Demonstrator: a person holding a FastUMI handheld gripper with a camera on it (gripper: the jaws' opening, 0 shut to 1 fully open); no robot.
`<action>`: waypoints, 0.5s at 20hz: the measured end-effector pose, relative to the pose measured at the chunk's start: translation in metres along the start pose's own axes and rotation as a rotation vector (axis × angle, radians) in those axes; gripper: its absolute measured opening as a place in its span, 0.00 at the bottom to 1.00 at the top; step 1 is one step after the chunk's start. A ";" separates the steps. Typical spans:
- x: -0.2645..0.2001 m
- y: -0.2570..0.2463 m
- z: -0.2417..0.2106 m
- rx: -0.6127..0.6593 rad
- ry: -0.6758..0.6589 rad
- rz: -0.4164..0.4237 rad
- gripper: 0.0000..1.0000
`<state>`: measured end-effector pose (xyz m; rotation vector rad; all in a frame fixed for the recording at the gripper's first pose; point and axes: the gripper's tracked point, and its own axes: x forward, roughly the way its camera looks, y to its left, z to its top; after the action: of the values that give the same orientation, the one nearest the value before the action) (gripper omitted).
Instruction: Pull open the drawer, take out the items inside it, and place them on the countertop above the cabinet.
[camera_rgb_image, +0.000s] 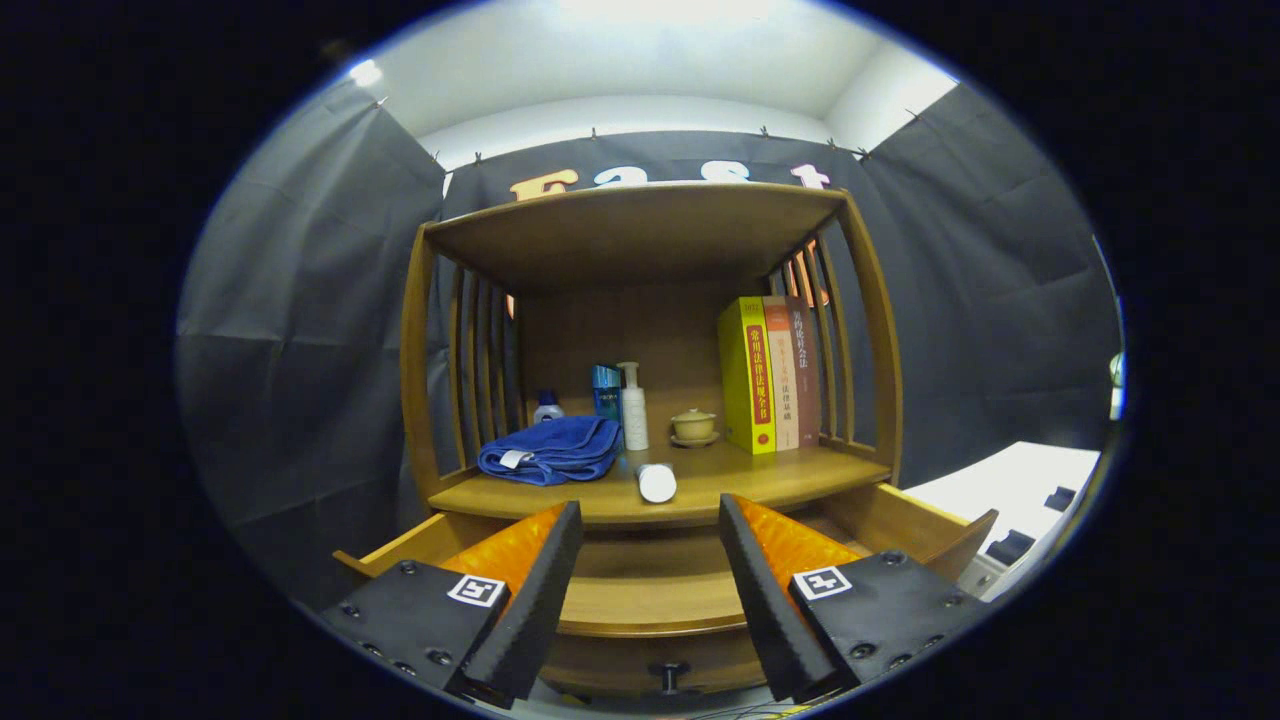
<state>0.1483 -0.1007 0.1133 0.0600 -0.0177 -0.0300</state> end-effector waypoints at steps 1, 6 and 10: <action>-0.001 -0.002 -0.003 -0.005 -0.004 -0.001 0.89; -0.015 0.005 -0.027 -0.024 -0.036 0.001 0.90; -0.023 0.001 -0.056 -0.024 -0.011 -0.010 0.91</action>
<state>0.1261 -0.0960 0.0569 0.0355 -0.0283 -0.0403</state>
